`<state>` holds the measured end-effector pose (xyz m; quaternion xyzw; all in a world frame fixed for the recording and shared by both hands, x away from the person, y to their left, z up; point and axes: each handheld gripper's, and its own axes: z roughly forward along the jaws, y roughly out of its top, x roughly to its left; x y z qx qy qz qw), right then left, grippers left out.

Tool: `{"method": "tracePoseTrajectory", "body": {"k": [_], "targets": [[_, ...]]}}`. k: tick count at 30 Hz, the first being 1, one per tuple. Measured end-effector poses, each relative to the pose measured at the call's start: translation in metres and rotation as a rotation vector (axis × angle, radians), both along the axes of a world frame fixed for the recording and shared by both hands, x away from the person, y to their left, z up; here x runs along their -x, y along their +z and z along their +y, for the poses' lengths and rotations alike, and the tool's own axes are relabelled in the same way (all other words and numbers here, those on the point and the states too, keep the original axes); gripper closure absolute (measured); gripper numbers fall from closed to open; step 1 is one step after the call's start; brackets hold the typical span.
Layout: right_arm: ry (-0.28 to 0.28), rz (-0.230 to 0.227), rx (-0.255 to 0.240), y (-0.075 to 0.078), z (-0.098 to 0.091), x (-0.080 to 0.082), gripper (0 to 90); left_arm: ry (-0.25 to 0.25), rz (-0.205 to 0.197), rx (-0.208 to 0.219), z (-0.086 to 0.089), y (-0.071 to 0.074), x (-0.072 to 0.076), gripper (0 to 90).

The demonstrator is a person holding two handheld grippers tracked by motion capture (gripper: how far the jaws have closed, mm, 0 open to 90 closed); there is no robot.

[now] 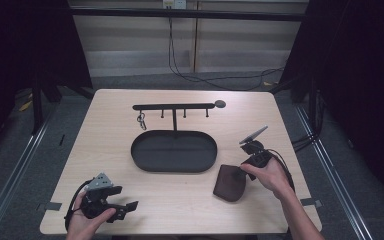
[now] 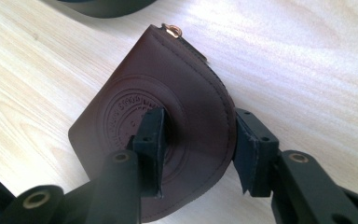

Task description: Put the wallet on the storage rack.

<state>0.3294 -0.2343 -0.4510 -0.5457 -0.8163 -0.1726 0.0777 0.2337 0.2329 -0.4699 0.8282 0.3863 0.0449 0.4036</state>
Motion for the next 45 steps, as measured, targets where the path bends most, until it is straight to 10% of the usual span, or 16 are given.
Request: {"method": "tracePoseTrajectory", "body": {"k": [17,45], "targets": [[0.015,-0.050,-0.020,0.027,0.002,0.005,75.0,0.011,-0.010,-0.001,0.002,0.001,0.001,19.0],[0.048,-0.068,0.108,0.073,0.006,0.003,83.4,0.027,0.009,0.023,0.004,0.001,0.000,20.1]]}}
